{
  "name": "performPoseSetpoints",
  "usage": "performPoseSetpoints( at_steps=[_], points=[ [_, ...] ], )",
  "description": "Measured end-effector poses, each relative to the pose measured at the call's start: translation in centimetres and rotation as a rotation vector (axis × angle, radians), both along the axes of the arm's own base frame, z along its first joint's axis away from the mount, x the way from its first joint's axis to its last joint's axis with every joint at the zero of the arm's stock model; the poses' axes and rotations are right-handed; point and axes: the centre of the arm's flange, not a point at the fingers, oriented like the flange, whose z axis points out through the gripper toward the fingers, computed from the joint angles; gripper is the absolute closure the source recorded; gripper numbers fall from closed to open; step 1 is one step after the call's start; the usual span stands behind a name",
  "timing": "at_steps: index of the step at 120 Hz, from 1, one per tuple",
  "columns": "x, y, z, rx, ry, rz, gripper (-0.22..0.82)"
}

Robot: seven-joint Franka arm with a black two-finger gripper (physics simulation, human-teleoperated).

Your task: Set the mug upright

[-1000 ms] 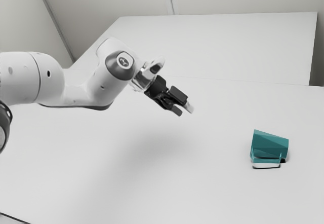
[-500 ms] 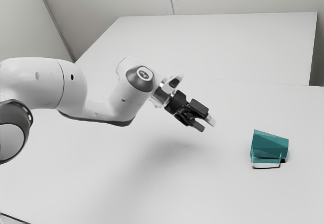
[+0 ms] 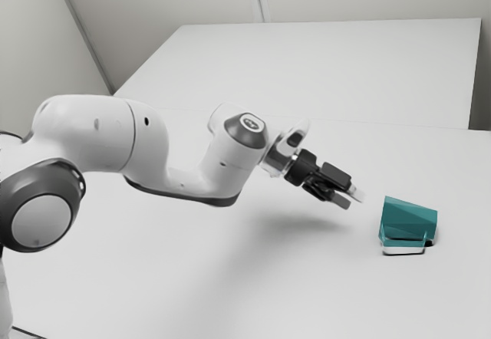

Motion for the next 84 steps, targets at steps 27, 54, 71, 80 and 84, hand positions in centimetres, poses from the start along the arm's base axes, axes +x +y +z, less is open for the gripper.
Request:
performPoseSetpoints(
  at_steps=[27, 54, 71, 80, 84],
  points=[
    [0.6, -2.8, -0.4, -0.033, -0.056, -0.049, 0.03],
    [0.5, -4.1, -2.1, -0.042, -0.072, -0.079, 0.03],
    [0.2, -4.5, -2.9, -0.043, -0.076, -0.094, 0.03],
    [0.0, -4.9, -3.3, -0.044, -0.077, -0.102, 0.03],
    [-0.1, -5.0, -3.5, -0.044, -0.078, -0.104, 0.03]
  ],
)
